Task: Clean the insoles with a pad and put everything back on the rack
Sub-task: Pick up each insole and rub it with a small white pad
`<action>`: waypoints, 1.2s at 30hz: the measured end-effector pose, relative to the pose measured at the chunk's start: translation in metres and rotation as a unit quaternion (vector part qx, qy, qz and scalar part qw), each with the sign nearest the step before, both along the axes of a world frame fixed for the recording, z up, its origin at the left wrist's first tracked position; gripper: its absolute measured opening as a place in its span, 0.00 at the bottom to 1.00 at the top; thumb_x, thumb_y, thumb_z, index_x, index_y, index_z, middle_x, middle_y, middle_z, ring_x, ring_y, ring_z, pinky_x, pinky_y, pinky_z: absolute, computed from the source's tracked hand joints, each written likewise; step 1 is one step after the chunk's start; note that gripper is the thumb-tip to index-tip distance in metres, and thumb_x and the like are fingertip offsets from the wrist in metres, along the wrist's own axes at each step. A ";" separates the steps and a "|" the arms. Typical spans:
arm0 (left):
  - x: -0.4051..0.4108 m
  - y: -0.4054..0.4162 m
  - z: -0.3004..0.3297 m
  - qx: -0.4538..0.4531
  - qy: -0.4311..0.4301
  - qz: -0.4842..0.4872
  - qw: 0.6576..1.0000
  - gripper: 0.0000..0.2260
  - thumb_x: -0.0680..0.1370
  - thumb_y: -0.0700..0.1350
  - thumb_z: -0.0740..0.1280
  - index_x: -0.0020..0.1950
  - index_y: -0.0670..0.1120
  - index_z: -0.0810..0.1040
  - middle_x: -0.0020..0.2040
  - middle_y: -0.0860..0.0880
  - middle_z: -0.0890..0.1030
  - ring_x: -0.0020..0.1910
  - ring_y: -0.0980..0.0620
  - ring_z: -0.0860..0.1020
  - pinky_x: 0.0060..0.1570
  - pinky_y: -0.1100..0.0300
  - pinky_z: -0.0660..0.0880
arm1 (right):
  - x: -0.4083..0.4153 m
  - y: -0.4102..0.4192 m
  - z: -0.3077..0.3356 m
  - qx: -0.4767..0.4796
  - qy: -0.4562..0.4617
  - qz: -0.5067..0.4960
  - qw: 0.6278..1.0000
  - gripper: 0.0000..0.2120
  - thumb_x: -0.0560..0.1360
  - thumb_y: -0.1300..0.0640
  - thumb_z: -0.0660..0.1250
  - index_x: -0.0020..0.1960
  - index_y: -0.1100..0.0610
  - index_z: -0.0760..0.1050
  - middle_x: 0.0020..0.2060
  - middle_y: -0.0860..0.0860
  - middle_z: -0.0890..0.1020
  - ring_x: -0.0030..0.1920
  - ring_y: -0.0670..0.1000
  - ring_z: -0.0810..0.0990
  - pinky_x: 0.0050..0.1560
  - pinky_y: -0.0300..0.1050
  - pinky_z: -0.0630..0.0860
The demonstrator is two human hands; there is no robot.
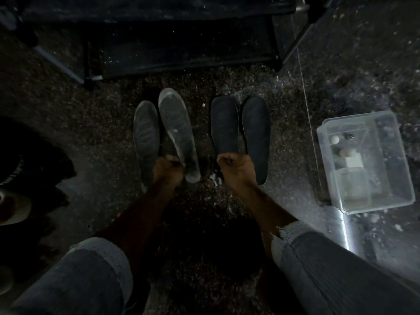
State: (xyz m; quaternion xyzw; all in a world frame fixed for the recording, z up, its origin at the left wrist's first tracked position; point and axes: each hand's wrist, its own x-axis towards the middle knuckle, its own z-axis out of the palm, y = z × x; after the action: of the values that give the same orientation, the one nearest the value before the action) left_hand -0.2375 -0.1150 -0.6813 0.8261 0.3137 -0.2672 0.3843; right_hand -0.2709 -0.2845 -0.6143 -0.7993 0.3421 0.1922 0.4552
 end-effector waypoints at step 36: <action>-0.092 0.005 0.477 -0.365 -0.165 -0.113 0.909 0.04 0.76 0.36 0.69 0.49 0.41 0.76 0.43 0.44 0.80 0.42 0.53 0.81 0.40 0.63 0.80 | -0.066 -0.004 0.404 0.182 -0.299 -0.012 0.937 0.06 0.76 0.59 0.70 0.41 0.57 0.83 0.33 0.48 0.85 0.33 0.44 0.83 0.36 0.36 0.79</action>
State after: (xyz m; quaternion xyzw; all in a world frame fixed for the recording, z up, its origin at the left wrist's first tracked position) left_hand -0.3296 -0.1102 -0.2043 0.6902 0.0304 -0.2644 0.6729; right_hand -0.3367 -0.2886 -0.2099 -0.7189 0.1594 -0.0019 0.6766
